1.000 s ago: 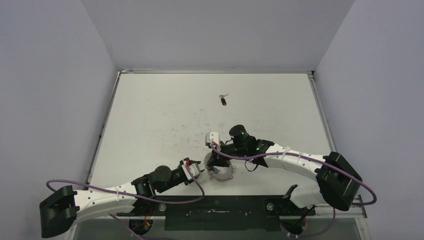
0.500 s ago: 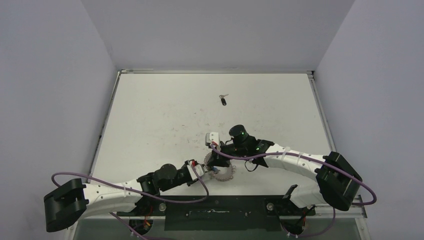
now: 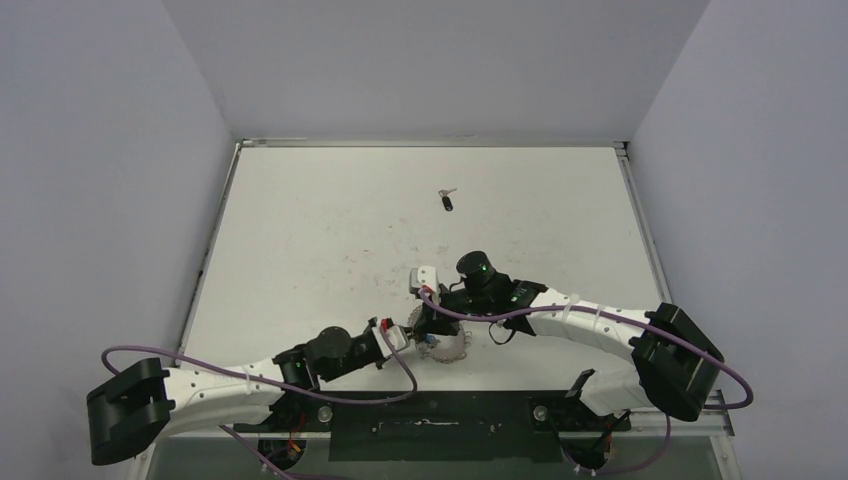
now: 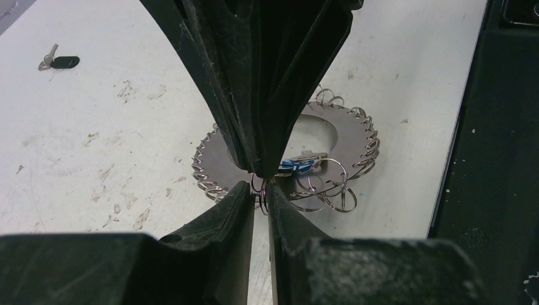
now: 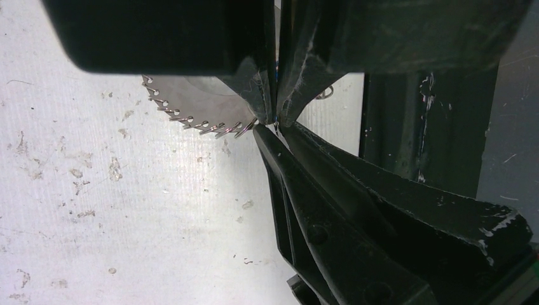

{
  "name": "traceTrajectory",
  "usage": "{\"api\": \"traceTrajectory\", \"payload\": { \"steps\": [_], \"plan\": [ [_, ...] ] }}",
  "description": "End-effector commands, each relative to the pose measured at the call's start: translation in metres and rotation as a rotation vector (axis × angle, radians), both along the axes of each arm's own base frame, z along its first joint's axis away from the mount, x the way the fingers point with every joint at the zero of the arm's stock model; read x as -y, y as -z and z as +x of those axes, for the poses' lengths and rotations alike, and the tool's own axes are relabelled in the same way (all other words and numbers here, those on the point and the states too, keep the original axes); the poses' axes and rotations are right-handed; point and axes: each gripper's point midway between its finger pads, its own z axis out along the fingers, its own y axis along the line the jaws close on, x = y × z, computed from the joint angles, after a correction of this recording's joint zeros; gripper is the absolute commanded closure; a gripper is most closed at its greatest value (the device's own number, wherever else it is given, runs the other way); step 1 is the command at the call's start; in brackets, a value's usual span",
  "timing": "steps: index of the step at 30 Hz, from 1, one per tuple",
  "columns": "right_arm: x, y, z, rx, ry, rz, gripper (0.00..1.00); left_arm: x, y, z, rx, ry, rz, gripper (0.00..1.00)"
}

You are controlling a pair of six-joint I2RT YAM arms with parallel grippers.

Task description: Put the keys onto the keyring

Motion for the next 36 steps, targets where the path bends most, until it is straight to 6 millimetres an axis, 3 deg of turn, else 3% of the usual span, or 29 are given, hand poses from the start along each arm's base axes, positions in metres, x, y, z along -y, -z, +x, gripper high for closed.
{"api": "traceTrajectory", "payload": {
  "steps": [1, 9, 13, 19, 36],
  "plan": [
    [-0.013, -0.018, 0.007, 0.044, -0.006, 0.049, 1.00, 0.012, -0.026, 0.005, 0.022, 0.002, -0.061, 0.89],
    [-0.012, -0.018, 0.008, 0.049, -0.003, 0.044, 1.00, 0.011, -0.011, 0.007, 0.004, -0.008, 0.004, 0.83],
    [-0.012, -0.017, 0.009, 0.050, 0.004, 0.039, 1.00, 0.010, -0.010, 0.008, 0.011, -0.009, 0.009, 1.00],
    [-0.007, -0.011, 0.016, 0.052, 0.043, 0.009, 1.00, 0.004, -0.014, 0.007, 0.020, -0.024, -0.017, 1.00],
    [0.006, 0.035, 0.035, -0.031, 0.142, -0.109, 1.00, -0.003, -0.023, 0.008, 0.030, -0.050, -0.054, 1.00]
  ]
}}
